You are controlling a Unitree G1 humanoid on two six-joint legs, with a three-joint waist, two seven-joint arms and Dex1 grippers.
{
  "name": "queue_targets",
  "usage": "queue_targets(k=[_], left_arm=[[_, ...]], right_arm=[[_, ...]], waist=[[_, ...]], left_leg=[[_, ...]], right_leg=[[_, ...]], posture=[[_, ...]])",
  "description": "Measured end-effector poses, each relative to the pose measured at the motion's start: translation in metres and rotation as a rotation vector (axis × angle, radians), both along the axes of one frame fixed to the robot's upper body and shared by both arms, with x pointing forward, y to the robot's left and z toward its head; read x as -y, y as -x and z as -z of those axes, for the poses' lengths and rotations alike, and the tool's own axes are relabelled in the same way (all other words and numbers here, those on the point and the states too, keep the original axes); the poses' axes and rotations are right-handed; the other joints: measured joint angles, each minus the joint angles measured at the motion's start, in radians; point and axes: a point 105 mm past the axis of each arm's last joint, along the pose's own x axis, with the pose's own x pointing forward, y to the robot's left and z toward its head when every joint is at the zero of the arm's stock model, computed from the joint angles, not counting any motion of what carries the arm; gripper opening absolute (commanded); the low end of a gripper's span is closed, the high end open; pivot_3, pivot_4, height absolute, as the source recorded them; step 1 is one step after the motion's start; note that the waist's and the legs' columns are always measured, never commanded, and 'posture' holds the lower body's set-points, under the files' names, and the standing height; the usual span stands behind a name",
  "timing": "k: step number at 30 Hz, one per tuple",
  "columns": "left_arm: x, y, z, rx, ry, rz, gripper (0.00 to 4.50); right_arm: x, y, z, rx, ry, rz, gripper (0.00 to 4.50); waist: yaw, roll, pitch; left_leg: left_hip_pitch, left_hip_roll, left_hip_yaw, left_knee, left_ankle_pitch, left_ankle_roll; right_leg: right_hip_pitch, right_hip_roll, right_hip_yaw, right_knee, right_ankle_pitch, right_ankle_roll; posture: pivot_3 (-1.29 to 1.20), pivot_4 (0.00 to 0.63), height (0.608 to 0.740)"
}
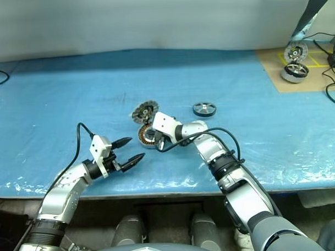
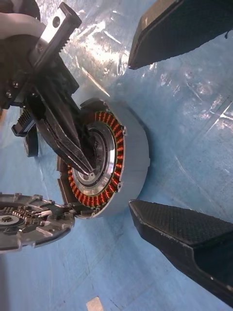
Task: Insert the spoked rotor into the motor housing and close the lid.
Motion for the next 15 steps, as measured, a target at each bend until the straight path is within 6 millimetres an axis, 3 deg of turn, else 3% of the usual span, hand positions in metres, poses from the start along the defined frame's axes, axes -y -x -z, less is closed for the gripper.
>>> queue_targets(k=[5, 9, 12, 15], left_arm=[[0.001, 0.0, -0.001, 0.002, 0.0, 0.002, 4.5], [0.001, 0.0, -0.002, 0.003, 0.0, 0.001, 4.5], [0.002, 0.0, -0.004, 0.006, 0.0, 0.003, 4.5], [0.002, 0.0, -0.005, 0.007, 0.0, 0.006, 4.5]], right_arm=[[-0.001, 0.0, 0.001, 0.013, 0.009, -0.007, 0.04], [-0.002, -0.005, -0.001, -0.179, -0.114, 0.082, 0.04], [0.008, -0.005, 0.001, -0.361, -0.186, 0.134, 0.04], [0.019, 0.001, 0.001, -0.43, -0.201, 0.131, 0.04]], waist=[[0.0, 0.0, -0.003], [0.0, 0.0, -0.003], [0.002, 0.0, -0.003], [0.008, 0.0, -0.003]], left_leg=[[0.001, 0.0, 0.0, -0.001, 0.0, 0.001], [0.001, 0.0, 0.0, -0.002, -0.001, 0.001], [0.001, 0.0, 0.0, -0.002, -0.001, 0.001], [0.0, 0.0, 0.001, -0.005, -0.001, 0.001]], right_leg=[[0.0, 0.0, 0.001, 0.0, 0.0, 0.0], [0.0, 0.0, 0.001, 0.0, 0.0, 0.0], [0.0, 0.0, 0.001, -0.001, 0.0, 0.0], [-0.001, 0.0, 0.001, -0.005, 0.0, 0.0]], posture=[[0.0, 0.15, 0.74], [0.0, 0.15, 0.74], [0.0, 0.15, 0.74], [0.0, 0.15, 0.74]])
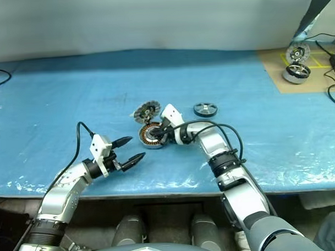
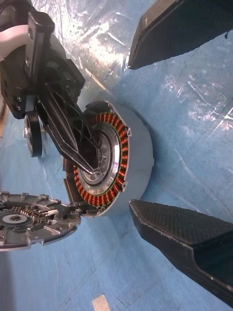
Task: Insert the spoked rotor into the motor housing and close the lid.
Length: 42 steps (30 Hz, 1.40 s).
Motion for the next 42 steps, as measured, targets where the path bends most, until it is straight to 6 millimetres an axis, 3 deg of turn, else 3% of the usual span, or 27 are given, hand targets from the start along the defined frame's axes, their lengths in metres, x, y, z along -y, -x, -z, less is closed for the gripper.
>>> queue_targets(k=[4, 8, 12, 16, 25, 30, 34, 39, 42], left_arm=[[-0.001, 0.0, 0.0, -0.002, -0.004, -0.002, 4.5], [0.0, -0.001, 0.0, -0.007, -0.003, 0.001, 4.5], [0.0, -0.001, 0.0, -0.011, -0.003, 0.002, 4.5], [0.0, -0.001, 0.0, -0.011, -0.003, 0.003, 4.5], [0.0, -0.001, 0.0, -0.007, -0.002, 0.007, 4.5], [-0.012, 0.001, 0.026, -0.036, 0.004, -0.003, 4.5], [-0.015, 0.004, 0.033, 0.027, 0.02, 0.004, 4.5], [-0.015, 0.009, 0.04, 0.095, 0.028, -0.005, 4.5], [-0.016, 0.007, 0.043, 0.112, 0.024, 0.005, 4.5]], right_arm=[[0.005, 0.013, -0.004, -0.133, -0.132, 0.002, 0.04], [0.002, 0.01, -0.01, -0.199, -0.21, 0.05, 0.04], [-0.001, -0.002, -0.033, -0.172, -0.292, 0.09, 0.04], [-0.005, -0.001, -0.053, -0.127, -0.323, 0.052, 0.04], [-0.017, 0.011, -0.013, -0.073, -0.107, -0.002, 0.04], [-0.02, 0.008, -0.009, -0.074, -0.112, 0.015, 0.04], [-0.018, 0.007, -0.008, -0.118, -0.132, 0.036, 0.04], [-0.014, 0.004, -0.006, -0.312, -0.248, 0.123, 0.04], [-0.015, -0.004, -0.004, -0.369, -0.247, 0.175, 0.04]], waist=[[0.0, 0.0, 0.0], [-0.005, 0.0, 0.0], [-0.005, 0.0, 0.0], [-0.002, 0.0, 0.0], [-0.004, -0.001, 0.001], [-0.005, -0.001, 0.001], [-0.002, 0.0, 0.0], [-0.003, 0.001, -0.001], [-0.002, 0.009, -0.006]], left_leg=[[-0.008, 0.0, 0.003, -0.004, 0.002, -0.003], [-0.016, 0.0, 0.005, -0.004, 0.003, -0.004], [-0.02, 0.0, 0.005, -0.003, 0.003, -0.004], [-0.021, 0.0, 0.006, -0.003, 0.003, -0.004], [-0.021, 0.0, 0.005, -0.002, 0.003, -0.004], [-0.017, 0.0, 0.006, -0.002, 0.003, -0.004], [-0.011, 0.0, 0.006, -0.002, 0.003, -0.004], [-0.006, 0.0, 0.009, -0.004, 0.002, -0.004], [-0.004, 0.0, 0.011, -0.005, 0.002, -0.004]], right_leg=[[-0.008, 0.0, 0.0, -0.003, 0.0, 0.0], [-0.019, 0.001, -0.001, 0.003, 0.003, 0.004], [-0.023, 0.0, -0.001, 0.004, 0.003, 0.004], [-0.023, 0.0, -0.001, 0.004, 0.003, 0.004], [-0.023, 0.0, -0.001, 0.004, 0.003, 0.005], [-0.019, 0.0, -0.001, 0.004, 0.003, 0.004], [-0.014, 0.0, 0.0, 0.004, 0.001, 0.001], [-0.012, 0.0, 0.002, 0.004, 0.001, 0.001], [-0.012, 0.0, 0.003, 0.004, 0.001, 0.0]], posture=[[0.0, 0.15, 0.74], [0.0, 0.15, 0.74], [0.0, 0.15, 0.74], [0.0, 0.15, 0.74], [0.0, 0.15, 0.74], [0.0, 0.15, 0.74], [0.0, 0.15, 0.74], [0.0, 0.15, 0.74], [0.0, 0.15, 0.74]])
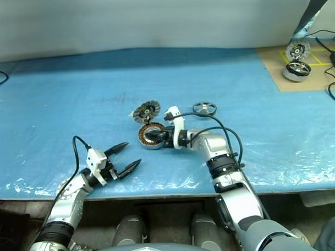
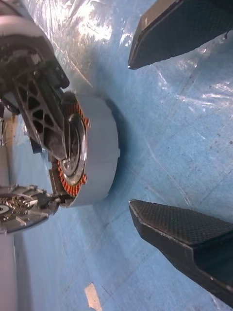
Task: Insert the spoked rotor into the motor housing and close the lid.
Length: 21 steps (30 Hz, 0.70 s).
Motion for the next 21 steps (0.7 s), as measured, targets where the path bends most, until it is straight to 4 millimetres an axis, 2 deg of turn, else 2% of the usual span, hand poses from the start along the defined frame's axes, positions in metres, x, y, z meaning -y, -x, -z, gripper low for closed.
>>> queue_targets(k=[5, 6, 8, 10, 14, 16, 18, 21], left_arm=[[-0.001, -0.005, 0.007, 0.014, -0.006, 0.029, 4.5], [-0.002, -0.007, 0.007, 0.014, -0.007, 0.033, 4.5], [-0.004, -0.013, 0.007, 0.01, -0.008, 0.037, 4.5], [-0.008, -0.019, 0.007, 0.0, -0.008, 0.036, 4.5], [-0.016, -0.027, 0.007, -0.016, -0.014, 0.026, 4.5], [-0.019, -0.029, 0.006, -0.018, -0.012, 0.02, 4.5], [-0.021, -0.031, 0.006, -0.016, -0.011, 0.013, 4.5], [-0.023, -0.034, 0.005, -0.021, -0.01, 0.013, 4.5]], right_arm=[[-0.001, 0.001, 0.005, -0.071, -0.012, 0.017, 0.04], [0.0, 0.001, 0.005, -0.085, -0.025, 0.021, 0.04], [0.002, 0.001, 0.004, -0.104, -0.065, 0.035, 0.04], [0.003, 0.002, -0.008, -0.102, -0.153, 0.035, 0.04], [0.004, 0.003, -0.047, -0.036, -0.309, 0.006, 0.04], [0.005, 0.004, -0.057, -0.02, -0.345, -0.004, 0.04], [0.004, 0.004, -0.06, -0.013, -0.349, -0.001, 0.04], [-0.002, 0.001, -0.048, 0.07, -0.195, 0.004, 0.04]], waist=[[0.005, 0.007, -0.005], [0.006, 0.007, -0.005], [0.012, 0.007, -0.005], [0.017, 0.007, -0.005], [0.021, 0.008, -0.006], [0.021, 0.008, -0.006], [0.021, 0.009, -0.007], [0.022, 0.01, -0.007]], left_leg=[[0.014, -0.001, 0.007, -0.01, 0.0, 0.0], [0.017, -0.001, 0.007, -0.011, 0.0, 0.0], [0.018, -0.001, 0.007, -0.015, -0.001, 0.002], [0.017, -0.001, 0.007, -0.017, -0.001, 0.002], [0.018, 0.0, 0.007, -0.021, 0.0, 0.0], [0.018, 0.0, 0.007, -0.021, 0.0, 0.0], [0.017, 0.0, 0.007, -0.021, 0.0, 0.0], [0.016, -0.001, 0.007, -0.021, 0.0, 0.0]], right_leg=[[0.006, -0.001, 0.007, 0.0, -0.001, 0.001], [0.008, -0.001, 0.007, 0.0, -0.004, 0.007], [0.006, -0.002, 0.007, 0.0, -0.005, 0.008], [0.001, -0.003, 0.007, 0.001, -0.005, 0.008], [-0.001, -0.003, 0.007, 0.002, -0.004, 0.007], [-0.001, -0.003, 0.007, 0.001, -0.004, 0.007], [-0.002, -0.003, 0.007, 0.001, -0.004, 0.007], [-0.003, -0.003, 0.007, 0.001, -0.004, 0.006]], posture=[[0.0, 0.15, 0.74], [0.0, 0.15, 0.74], [0.0, 0.15, 0.74], [0.0, 0.15, 0.74], [0.0, 0.15, 0.74], [0.0, 0.15, 0.74], [0.0, 0.15, 0.74], [0.0, 0.15, 0.74]])
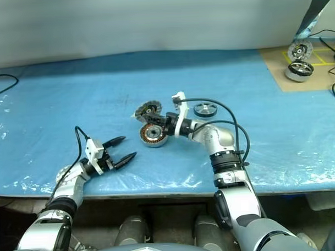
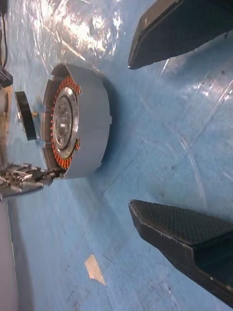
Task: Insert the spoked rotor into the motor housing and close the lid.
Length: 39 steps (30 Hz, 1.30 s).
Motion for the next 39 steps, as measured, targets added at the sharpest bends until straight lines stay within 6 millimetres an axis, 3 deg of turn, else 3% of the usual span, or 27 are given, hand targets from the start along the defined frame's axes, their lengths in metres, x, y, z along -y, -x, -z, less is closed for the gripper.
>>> queue_targets(k=[5, 14, 22, 39], left_arm=[[-0.002, 0.002, -0.001, 0.008, 0.005, -0.001, 4.5], [-0.002, 0.007, -0.003, 0.025, 0.008, 0.014, 4.5], [-0.003, 0.008, -0.002, 0.022, 0.008, 0.011, 4.5], [-0.002, 0.008, 0.002, -0.001, 0.011, -0.004, 4.5]], right_arm=[[-0.009, 0.0, 0.023, 0.088, 0.189, -0.002, 0.04], [-0.003, -0.004, 0.044, 0.1, 0.287, 0.018, 0.04], [-0.003, -0.005, 0.049, 0.212, 0.384, 0.0, 0.04], [-0.01, -0.009, 0.059, 0.637, 0.69, -0.078, 0.04]], waist=[[-0.001, 0.0, 0.0], [-0.002, -0.001, 0.0], [-0.003, -0.001, 0.0], [-0.005, -0.003, -0.018]], left_leg=[[-0.002, 0.0, 0.0, 0.0, 0.0, 0.0], [-0.004, 0.0, 0.001, 0.0, 0.0, 0.0], [-0.001, 0.0, 0.002, 0.0, 0.0, 0.0], [0.004, 0.0, 0.002, -0.002, -0.002, 0.002]], right_leg=[[-0.001, 0.0, 0.001, -0.002, 0.0, 0.0], [-0.002, 0.0, 0.002, -0.005, 0.002, -0.005], [-0.001, 0.0, 0.003, -0.006, 0.001, -0.004], [0.007, 0.0, 0.005, -0.014, -0.003, 0.004]], posture=[[0.0, 0.15, 0.74], [0.0, 0.15, 0.74], [0.0, 0.15, 0.74], [0.0, 0.15, 0.74]])
